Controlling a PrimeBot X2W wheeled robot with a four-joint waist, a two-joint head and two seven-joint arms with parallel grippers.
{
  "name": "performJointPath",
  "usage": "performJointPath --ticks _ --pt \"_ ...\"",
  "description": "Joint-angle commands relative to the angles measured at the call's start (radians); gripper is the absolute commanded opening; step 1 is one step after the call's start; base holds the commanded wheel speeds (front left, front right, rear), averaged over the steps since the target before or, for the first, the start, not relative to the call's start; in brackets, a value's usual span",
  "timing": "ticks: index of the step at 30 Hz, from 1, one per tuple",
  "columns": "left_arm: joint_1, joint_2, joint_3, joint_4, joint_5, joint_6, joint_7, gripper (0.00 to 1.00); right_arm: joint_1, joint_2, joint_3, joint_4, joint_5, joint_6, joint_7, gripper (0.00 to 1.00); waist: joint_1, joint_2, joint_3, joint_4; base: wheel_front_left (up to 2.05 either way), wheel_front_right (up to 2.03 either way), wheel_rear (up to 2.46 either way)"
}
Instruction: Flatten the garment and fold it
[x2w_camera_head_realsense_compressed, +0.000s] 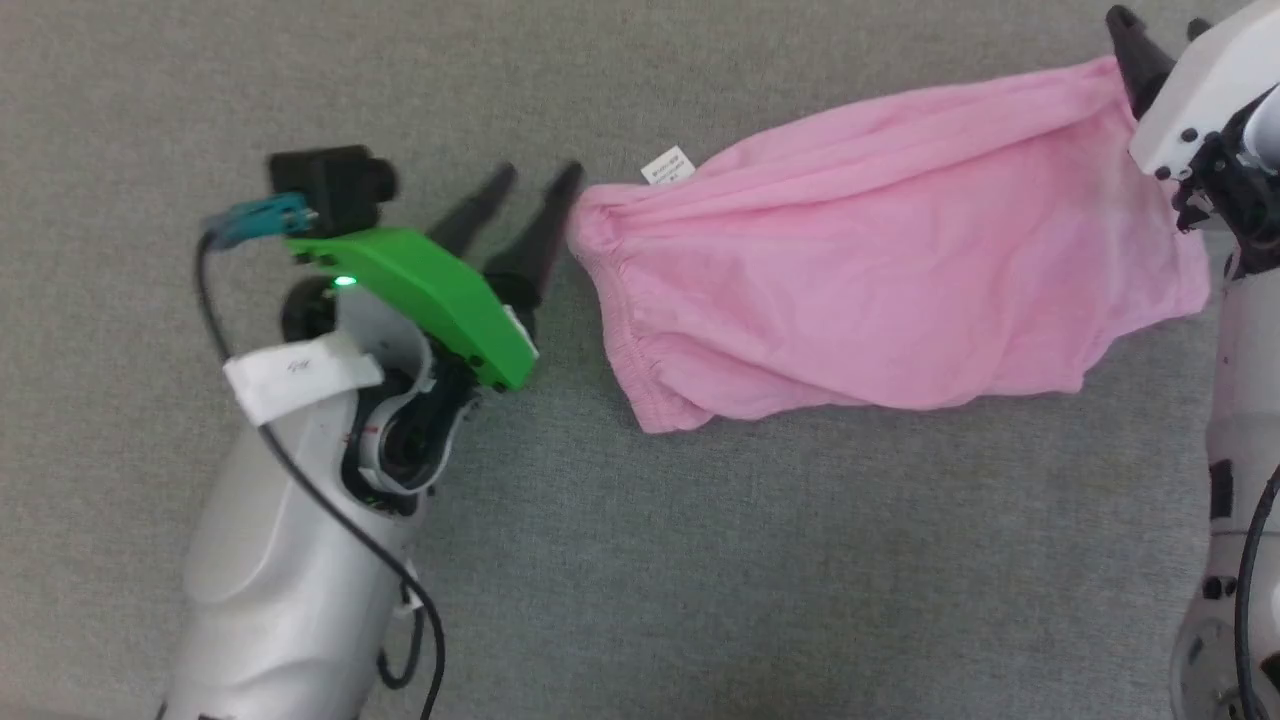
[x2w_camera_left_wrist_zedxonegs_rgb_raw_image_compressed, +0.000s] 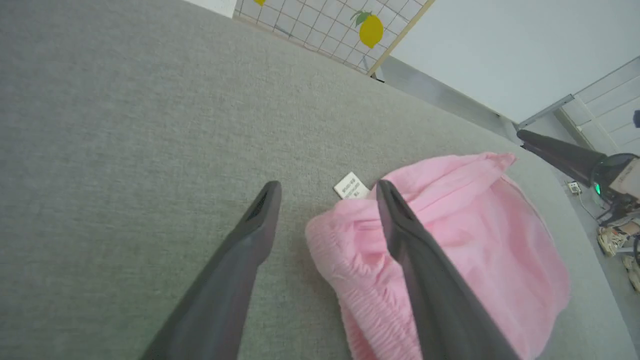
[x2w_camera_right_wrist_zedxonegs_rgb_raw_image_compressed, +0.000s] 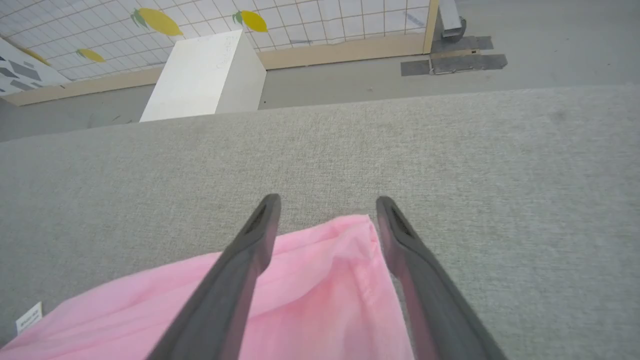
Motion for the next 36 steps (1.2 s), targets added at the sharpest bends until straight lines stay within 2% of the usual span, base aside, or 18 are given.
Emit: performJointPath --ticks 1,2,5,11,18,26,31,32,34,36 --pt "0.011 0.021 0.008 -0.017 0.040 -0.006 -0.056 1.00 0.028 -0.019 0.022 -0.011 0.009 -0.001 -0.013 1.00 -0.0001 0.0000 -0.083 -0.033 0.00 0.00 0.00" --pt "0.024 0.032 0.008 -0.026 0.073 -0.003 -0.098 1.00 0.047 -0.028 0.035 -0.018 0.015 -0.001 -0.021 1.00 -0.0001 0.0000 -0.104 -0.038 0.00 0.00 0.00" --pt "0.091 0.082 -0.014 -0.047 0.222 0.040 -0.218 1.00 0.132 -0.070 0.095 -0.041 0.021 -0.001 -0.009 1.00 -0.0001 0.0000 -0.163 -0.053 0.00 0.00 0.00" --pt "0.233 0.097 -0.055 -0.102 0.387 0.139 -0.387 1.00 0.298 -0.132 0.200 -0.098 0.022 -0.001 0.106 1.00 -0.0001 0.0000 -0.210 -0.062 0.00 0.00 0.00" --pt "0.306 0.047 -0.088 -0.122 0.408 0.196 -0.416 1.00 0.350 -0.163 0.245 -0.130 0.015 -0.001 0.178 1.00 -0.0001 0.0000 -0.165 -0.036 0.00 0.00 0.00" --pt "0.297 0.020 -0.112 -0.148 0.410 0.215 -0.401 1.00 0.295 -0.188 0.306 -0.098 0.011 -0.001 0.193 1.00 -0.0001 0.0000 -0.083 0.002 0.00 0.00 0.00" --pt "0.290 0.014 -0.113 -0.158 0.405 0.222 -0.391 1.00 0.282 -0.204 0.347 -0.051 0.026 -0.001 0.212 1.00 -0.0001 0.0000 -0.069 0.012 0.00 0.00 0.00" --pt "0.290 0.011 -0.116 -0.161 0.398 0.221 -0.383 1.00 0.283 -0.207 0.356 -0.037 0.034 -0.001 0.230 0.83 -0.0001 0.0000 -0.071 0.012 0.00 0.00 0.00" --pt "0.293 0.005 -0.122 -0.167 0.385 0.223 -0.353 1.00 0.283 -0.215 0.367 -0.026 0.050 -0.001 0.244 0.00 -0.0001 0.0000 -0.078 0.011 0.00 0.00 0.00" --pt "0.299 -0.005 -0.134 -0.179 0.365 0.225 -0.298 1.00 0.283 -0.223 0.373 -0.022 0.065 -0.001 0.252 0.00 -0.0001 0.0000 -0.088 0.008 0.00 0.00 0.00"
